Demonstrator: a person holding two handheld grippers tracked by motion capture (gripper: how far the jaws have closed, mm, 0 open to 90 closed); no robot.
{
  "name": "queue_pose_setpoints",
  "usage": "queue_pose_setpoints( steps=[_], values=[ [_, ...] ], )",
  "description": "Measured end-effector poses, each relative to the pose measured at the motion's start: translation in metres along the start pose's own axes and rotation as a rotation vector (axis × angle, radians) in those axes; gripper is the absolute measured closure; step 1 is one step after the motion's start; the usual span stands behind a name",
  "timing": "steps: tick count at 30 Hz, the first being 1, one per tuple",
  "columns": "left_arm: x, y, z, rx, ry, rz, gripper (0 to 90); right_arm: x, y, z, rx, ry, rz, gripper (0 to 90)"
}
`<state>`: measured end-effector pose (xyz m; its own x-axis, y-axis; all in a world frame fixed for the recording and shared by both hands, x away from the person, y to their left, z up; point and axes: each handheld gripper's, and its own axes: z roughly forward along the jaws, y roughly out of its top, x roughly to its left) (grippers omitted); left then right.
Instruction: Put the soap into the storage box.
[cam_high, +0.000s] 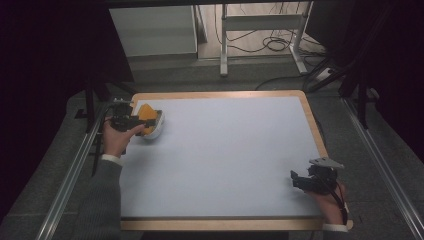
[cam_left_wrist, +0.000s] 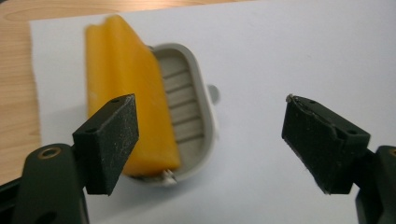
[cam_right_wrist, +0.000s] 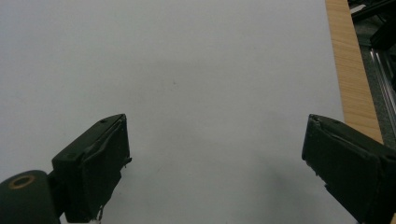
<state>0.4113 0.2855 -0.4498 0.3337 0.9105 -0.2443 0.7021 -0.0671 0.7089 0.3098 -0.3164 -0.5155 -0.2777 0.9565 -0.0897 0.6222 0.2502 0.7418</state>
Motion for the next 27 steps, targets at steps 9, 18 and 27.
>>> queue_pose_setpoints(
  steps=[9, 18, 27],
  values=[
    [-0.015, -0.048, -0.017, -0.049, -0.065, 0.043, 20.0, 0.001, 0.000, -0.002, -0.001, -0.001, 0.002, 7.5],
    [-0.030, -0.084, -0.030, -0.070, -0.103, 0.085, 22.5, 0.000, 0.000, -0.004, -0.007, -0.002, 0.004, 7.5],
    [-0.036, -0.100, -0.028, -0.049, -0.129, 0.117, 23.1, 0.001, 0.000, -0.003, -0.009, 0.003, -0.004, 7.5]
  ],
)
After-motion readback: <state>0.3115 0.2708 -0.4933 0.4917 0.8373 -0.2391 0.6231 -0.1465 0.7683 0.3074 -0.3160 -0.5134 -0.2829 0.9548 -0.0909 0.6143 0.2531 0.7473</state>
